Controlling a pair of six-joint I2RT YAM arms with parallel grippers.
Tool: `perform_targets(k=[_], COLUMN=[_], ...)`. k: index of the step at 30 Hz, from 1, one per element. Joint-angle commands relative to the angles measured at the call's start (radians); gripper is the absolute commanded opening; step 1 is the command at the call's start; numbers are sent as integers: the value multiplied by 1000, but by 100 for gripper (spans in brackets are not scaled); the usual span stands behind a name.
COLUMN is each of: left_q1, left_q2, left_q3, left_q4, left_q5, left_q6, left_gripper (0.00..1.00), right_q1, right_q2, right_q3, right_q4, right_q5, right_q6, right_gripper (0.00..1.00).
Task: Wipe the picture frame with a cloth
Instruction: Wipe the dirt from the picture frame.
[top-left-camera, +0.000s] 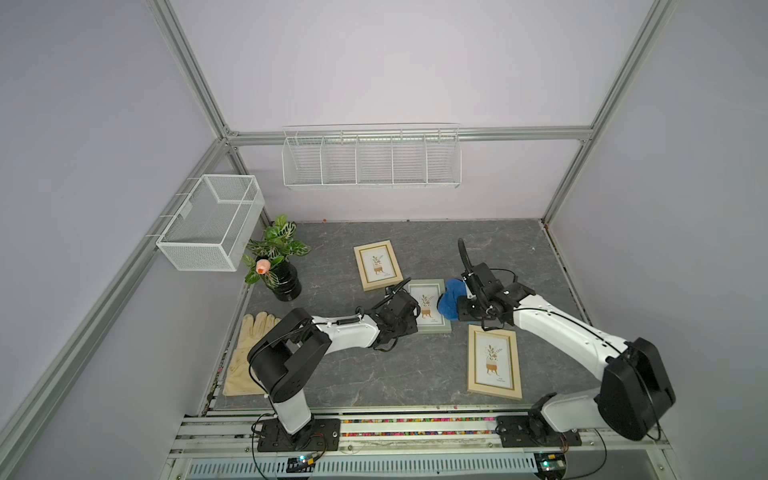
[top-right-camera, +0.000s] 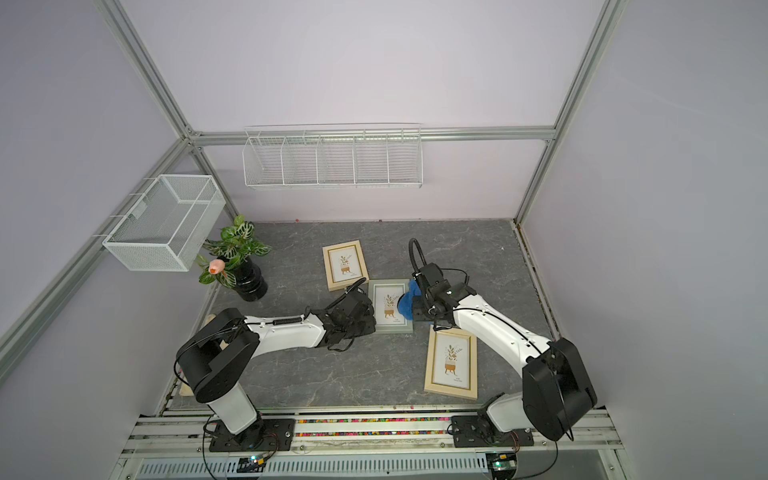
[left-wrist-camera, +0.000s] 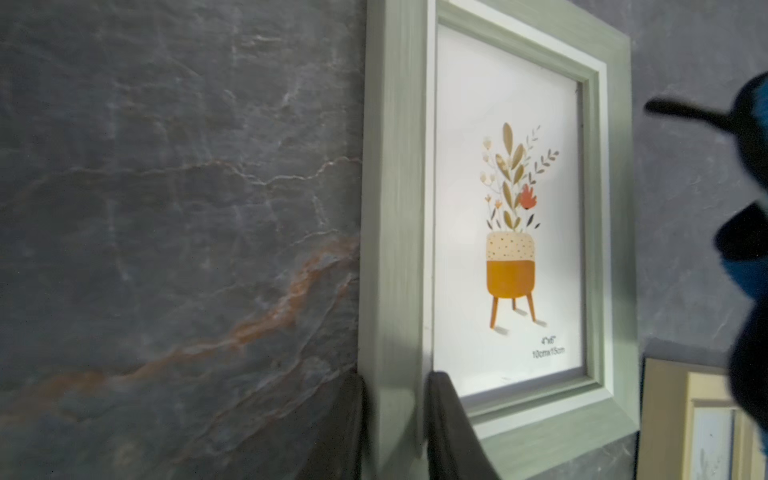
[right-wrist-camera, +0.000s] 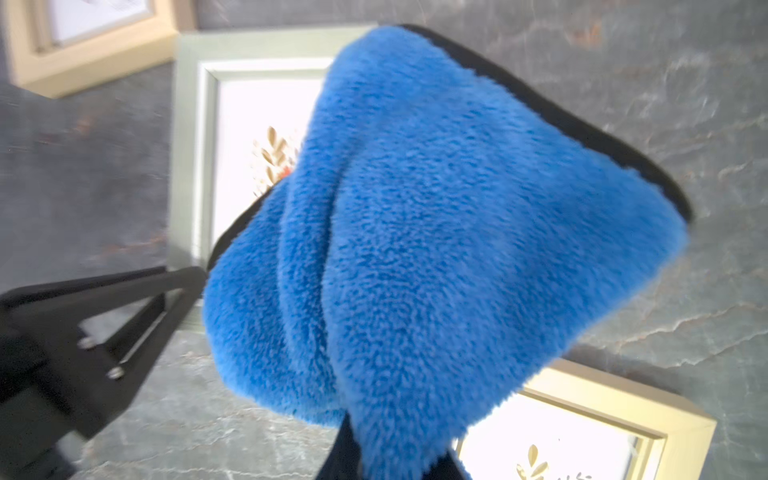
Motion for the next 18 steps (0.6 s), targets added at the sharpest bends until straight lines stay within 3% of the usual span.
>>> perform_targets(k=[1,11,18], left_q1=[2,1,1], left_q2=[-51,-189,-458], left_q3=[56,63,-184], left_q4=[-93,-116,133], left_q5=[7,-31,-42], left_q6=[4,20,20], left_gripper=[29,57,64], right_q1=[15,43,95], right_q2=[-62,-213,-285], right_q3=[-34,-205,-298], right_q4=[73,283,443], right_q5=[-45,-128,-163], right_q6=[-36,-52,-93], right_gripper=[7,7,8])
